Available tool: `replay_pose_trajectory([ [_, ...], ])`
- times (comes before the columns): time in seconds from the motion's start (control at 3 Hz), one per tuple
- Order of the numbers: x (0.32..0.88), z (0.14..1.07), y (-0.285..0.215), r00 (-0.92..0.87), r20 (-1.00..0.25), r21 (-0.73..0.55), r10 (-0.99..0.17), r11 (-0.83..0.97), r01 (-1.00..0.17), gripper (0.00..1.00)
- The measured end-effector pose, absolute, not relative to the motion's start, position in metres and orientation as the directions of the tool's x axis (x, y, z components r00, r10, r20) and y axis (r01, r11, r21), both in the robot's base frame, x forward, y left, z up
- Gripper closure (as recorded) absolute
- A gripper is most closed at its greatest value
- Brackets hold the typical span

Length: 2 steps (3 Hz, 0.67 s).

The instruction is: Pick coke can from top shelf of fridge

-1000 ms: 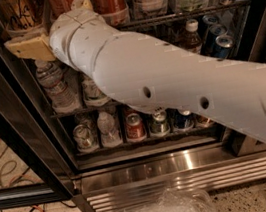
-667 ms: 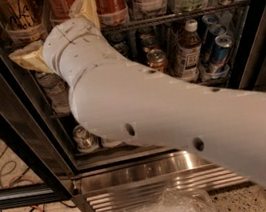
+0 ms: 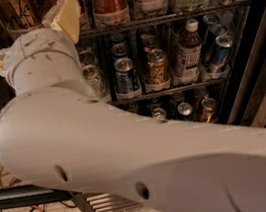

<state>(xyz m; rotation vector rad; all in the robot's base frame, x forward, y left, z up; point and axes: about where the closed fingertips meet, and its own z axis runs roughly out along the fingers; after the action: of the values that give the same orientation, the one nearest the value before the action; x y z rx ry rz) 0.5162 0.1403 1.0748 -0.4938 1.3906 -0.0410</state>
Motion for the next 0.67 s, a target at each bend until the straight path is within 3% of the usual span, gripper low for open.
replay_pose_trajectory([
  [0.67,0.5161,1.0747,0.1389,0.163,-0.936,-0.343,-0.313,0.915,-0.212,0.00],
])
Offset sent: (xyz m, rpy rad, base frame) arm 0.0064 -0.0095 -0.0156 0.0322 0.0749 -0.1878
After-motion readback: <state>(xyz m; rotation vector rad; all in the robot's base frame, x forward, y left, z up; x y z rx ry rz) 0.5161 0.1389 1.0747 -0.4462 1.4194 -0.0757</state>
